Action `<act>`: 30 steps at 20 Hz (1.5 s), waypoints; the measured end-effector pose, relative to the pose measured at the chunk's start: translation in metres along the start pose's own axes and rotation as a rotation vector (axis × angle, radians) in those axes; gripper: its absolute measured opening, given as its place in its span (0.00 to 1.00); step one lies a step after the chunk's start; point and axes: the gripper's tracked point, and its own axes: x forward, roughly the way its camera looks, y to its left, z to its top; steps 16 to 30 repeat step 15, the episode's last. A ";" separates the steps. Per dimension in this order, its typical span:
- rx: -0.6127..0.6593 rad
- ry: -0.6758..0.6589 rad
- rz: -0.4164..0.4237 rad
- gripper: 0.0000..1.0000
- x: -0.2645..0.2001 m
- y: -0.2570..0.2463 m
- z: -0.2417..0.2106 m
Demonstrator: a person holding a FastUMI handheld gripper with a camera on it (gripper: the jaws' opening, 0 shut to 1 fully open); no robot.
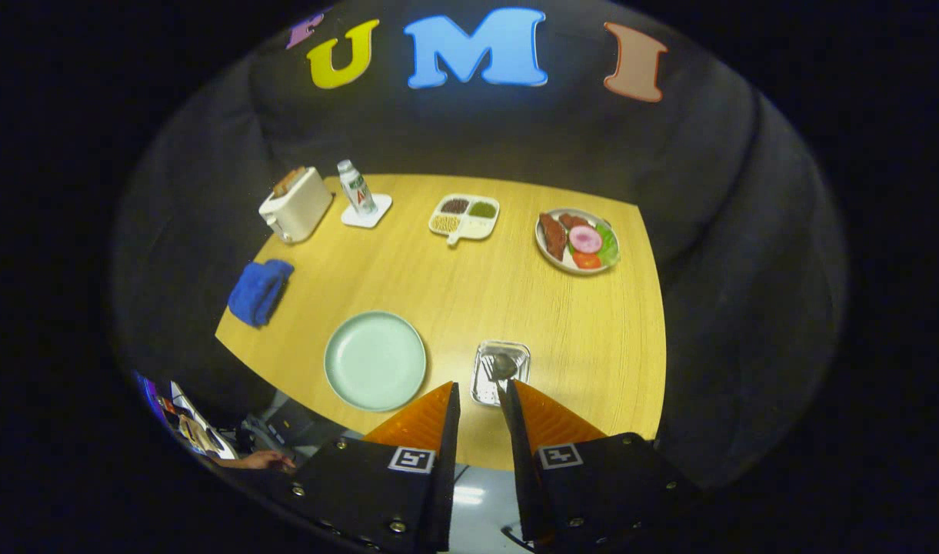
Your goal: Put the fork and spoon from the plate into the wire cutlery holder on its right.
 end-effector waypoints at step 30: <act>0.014 -0.808 -0.110 0.40 -0.101 0.118 0.049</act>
